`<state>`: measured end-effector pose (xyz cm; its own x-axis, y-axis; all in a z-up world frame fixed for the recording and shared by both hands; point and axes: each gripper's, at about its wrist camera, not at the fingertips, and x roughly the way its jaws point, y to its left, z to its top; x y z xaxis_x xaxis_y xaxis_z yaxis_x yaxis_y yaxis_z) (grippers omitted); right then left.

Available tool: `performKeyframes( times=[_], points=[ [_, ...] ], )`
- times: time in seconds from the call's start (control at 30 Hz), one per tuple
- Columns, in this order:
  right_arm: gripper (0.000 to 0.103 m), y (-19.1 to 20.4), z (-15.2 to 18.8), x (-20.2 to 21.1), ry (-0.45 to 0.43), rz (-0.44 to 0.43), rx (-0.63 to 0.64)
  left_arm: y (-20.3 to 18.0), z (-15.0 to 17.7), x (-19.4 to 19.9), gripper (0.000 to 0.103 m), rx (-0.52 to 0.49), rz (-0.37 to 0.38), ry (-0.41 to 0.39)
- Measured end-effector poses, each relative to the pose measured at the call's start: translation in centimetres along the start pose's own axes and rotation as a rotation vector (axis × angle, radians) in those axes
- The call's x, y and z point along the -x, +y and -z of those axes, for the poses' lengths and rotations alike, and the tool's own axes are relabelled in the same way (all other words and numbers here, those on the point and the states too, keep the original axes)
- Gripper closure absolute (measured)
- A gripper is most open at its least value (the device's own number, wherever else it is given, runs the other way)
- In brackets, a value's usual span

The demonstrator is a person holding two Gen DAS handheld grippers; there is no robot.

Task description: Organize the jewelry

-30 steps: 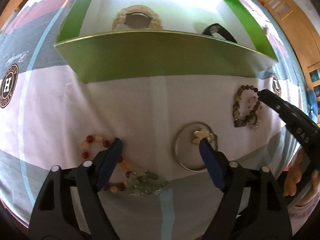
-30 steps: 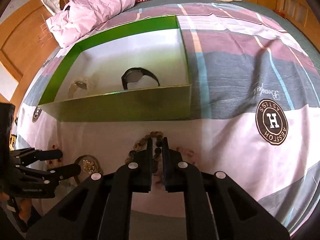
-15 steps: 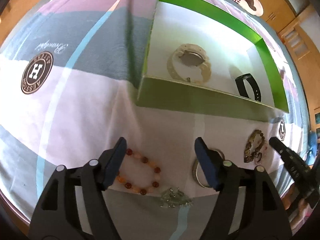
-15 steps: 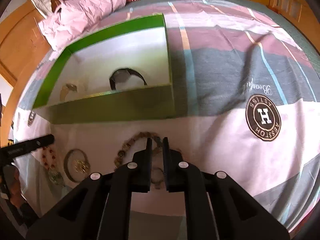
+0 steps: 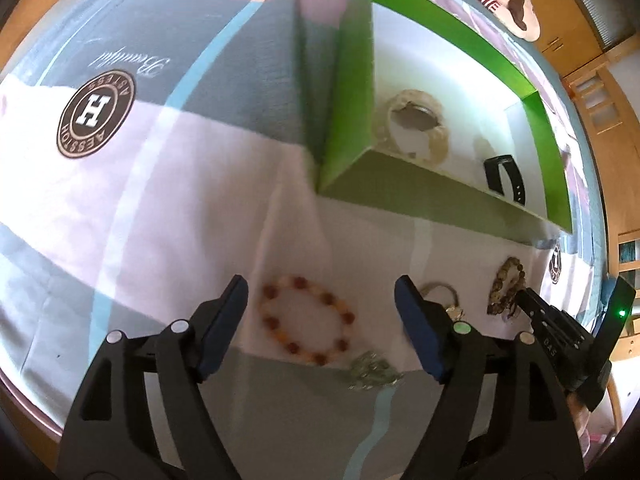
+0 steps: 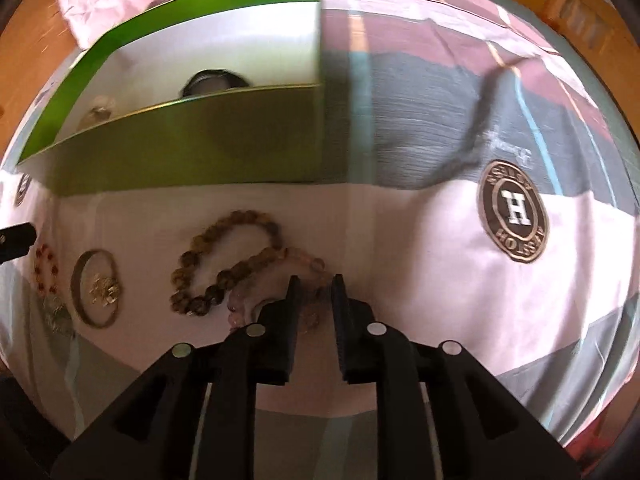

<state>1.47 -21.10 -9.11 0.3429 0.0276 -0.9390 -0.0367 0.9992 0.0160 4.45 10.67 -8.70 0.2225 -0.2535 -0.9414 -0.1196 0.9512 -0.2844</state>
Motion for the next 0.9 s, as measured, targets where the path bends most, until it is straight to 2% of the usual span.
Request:
performKeyframes(
  times=[0.03,0.1,0.13,0.23,0.3,0.43,0.6,0.63,0.67,0.73,0.8,0.9],
  points=[
    [0.094,0.0,0.0,0.0,-0.001,-0.008,0.000,0.1,0.1,0.0,0.026,-0.008,-0.003,0.005],
    [0.095,0.1,-0.1,0.1,-0.005,-0.035,-0.005,-0.2,0.4,-0.4,0.026,-0.035,-0.029,0.016],
    [0.095,0.1,-0.1,0.2,-0.009,-0.045,-0.007,-0.3,0.4,-0.8,0.027,-0.042,-0.045,0.024],
    [0.095,0.3,-0.2,0.4,-0.021,-0.046,-0.008,-0.5,0.5,-1.6,0.040,-0.033,-0.073,0.031],
    [0.095,0.2,-0.2,0.3,-0.017,-0.040,-0.013,-0.3,0.4,-1.7,0.044,-0.028,-0.084,0.029],
    [0.095,0.1,-0.4,0.0,-0.012,-0.041,-0.028,-0.6,0.6,-1.9,0.044,-0.035,-0.099,0.023],
    [0.083,0.3,-0.9,-0.2,-0.028,-0.025,-0.013,-1.4,0.6,-2.0,0.047,-0.070,-0.116,0.012],
    [0.083,0.6,-1.1,-0.4,-0.032,-0.011,-0.001,-1.5,0.7,-1.9,0.058,-0.074,-0.120,0.006],
    [0.083,0.9,-1.0,-0.4,-0.040,0.001,0.012,-1.5,0.9,-1.7,0.064,-0.079,-0.128,-0.001],
    [0.085,1.3,-0.8,-0.3,-0.054,0.002,0.038,-2.0,0.8,-1.4,0.087,-0.101,-0.125,-0.020],
    [0.094,1.7,-0.6,-0.2,-0.064,-0.016,0.055,-2.7,0.8,-1.0,0.095,-0.128,-0.106,-0.047],
    [0.095,2.0,-0.6,0.1,-0.083,-0.039,0.051,-3.9,0.9,-0.4,0.100,-0.168,-0.056,-0.087]
  ],
)
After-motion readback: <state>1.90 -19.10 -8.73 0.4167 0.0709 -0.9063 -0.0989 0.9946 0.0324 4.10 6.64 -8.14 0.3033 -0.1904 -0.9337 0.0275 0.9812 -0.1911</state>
